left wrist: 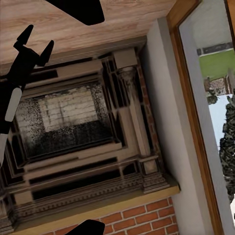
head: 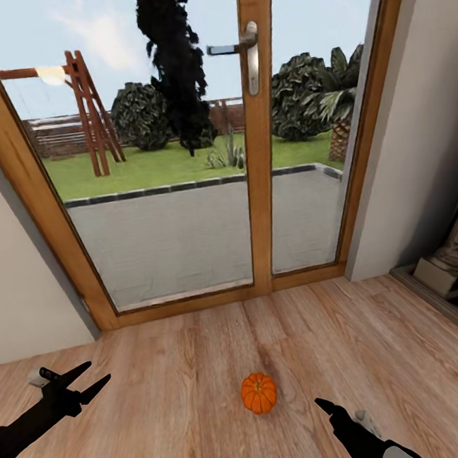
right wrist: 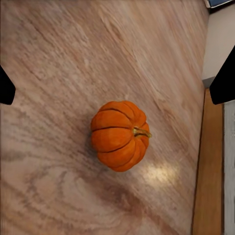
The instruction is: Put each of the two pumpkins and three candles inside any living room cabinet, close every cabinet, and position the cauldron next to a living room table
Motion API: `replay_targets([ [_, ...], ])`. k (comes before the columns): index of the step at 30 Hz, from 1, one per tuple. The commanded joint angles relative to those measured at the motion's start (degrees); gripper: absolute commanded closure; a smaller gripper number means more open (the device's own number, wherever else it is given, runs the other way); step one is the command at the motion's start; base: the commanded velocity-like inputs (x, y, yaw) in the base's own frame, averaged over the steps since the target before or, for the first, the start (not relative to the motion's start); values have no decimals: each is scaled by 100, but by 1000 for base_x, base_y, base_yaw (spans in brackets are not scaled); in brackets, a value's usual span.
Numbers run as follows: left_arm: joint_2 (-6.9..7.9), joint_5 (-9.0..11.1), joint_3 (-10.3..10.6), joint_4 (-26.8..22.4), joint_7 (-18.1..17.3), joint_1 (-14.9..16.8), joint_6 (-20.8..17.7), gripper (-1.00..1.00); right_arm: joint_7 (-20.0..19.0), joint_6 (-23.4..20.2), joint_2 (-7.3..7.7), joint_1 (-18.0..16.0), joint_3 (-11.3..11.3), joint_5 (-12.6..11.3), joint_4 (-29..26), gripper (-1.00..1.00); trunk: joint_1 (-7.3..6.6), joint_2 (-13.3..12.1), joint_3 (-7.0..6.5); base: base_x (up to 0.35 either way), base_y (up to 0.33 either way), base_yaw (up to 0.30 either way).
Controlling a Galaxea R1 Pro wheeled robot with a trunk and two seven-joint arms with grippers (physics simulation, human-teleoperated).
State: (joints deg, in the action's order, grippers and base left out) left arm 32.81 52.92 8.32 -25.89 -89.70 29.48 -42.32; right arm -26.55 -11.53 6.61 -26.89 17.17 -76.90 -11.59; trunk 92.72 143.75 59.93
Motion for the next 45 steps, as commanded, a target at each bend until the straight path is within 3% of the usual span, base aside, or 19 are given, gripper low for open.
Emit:
replay_targets([
  [1,8,26,35,4,-30,5,-63,-100,-13,-25,1,-2,24,-52,0,-100,-1,2,5,0,0,0],
  [12,15,52,30,5,-30,-1,-66,-100,-40,-25,0,-3,23,-53,-1,-100,-1,2,5,11,5,0],
  [30,15,61,41,5,-30,-3,-74,-100,-36,-25,-2,-3,23,-53,-1,-100,-1,2,5,163,70,0],
  [45,15,61,49,5,-30,-4,-75,-100,-27,-33,1,-1,23,-53,7,-100,-1,2,5,117,157,0],
])
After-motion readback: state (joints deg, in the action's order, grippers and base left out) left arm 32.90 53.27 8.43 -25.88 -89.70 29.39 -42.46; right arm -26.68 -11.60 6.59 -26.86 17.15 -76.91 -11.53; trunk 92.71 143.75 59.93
